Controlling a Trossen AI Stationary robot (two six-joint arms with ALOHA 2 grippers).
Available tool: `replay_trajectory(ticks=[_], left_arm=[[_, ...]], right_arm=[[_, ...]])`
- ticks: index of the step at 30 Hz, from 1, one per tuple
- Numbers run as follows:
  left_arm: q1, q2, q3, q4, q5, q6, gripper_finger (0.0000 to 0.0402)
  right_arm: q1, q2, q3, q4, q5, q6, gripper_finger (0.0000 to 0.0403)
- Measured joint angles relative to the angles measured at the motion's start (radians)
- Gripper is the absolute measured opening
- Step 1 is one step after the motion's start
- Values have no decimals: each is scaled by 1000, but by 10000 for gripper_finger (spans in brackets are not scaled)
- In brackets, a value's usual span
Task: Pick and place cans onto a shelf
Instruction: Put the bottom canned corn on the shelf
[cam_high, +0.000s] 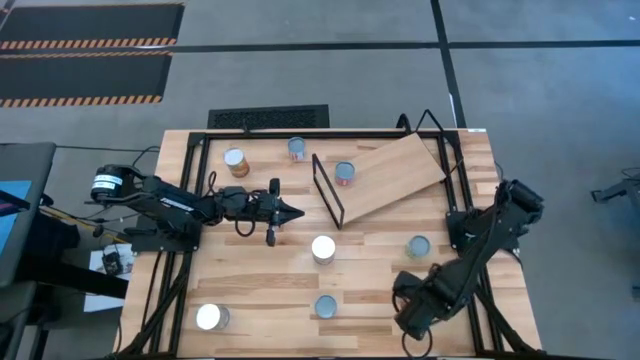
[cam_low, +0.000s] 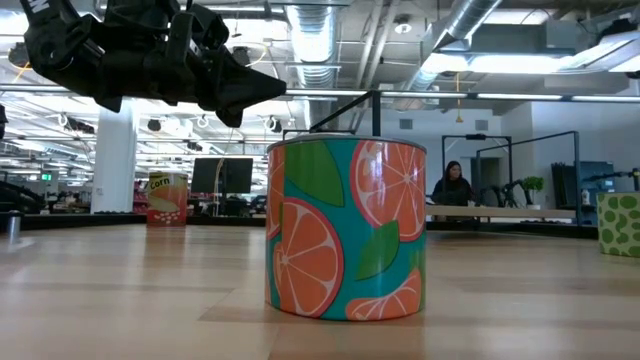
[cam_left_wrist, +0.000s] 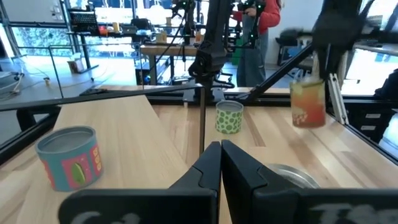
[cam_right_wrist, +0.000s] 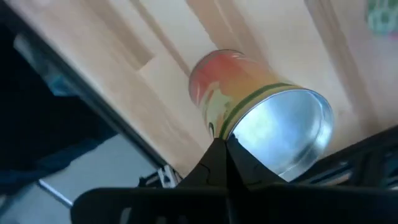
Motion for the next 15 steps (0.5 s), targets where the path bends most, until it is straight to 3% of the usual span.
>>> replay_trajectory(ticks=[9, 15], left_arm=[[20, 0, 0, -25, 2, -19, 0], [19, 0, 0, -25, 3, -20, 0]], right_arm=[[-194, -2, 210, -267, 189, -421, 5], [-399, -29, 215, -272, 333, -869, 3]])
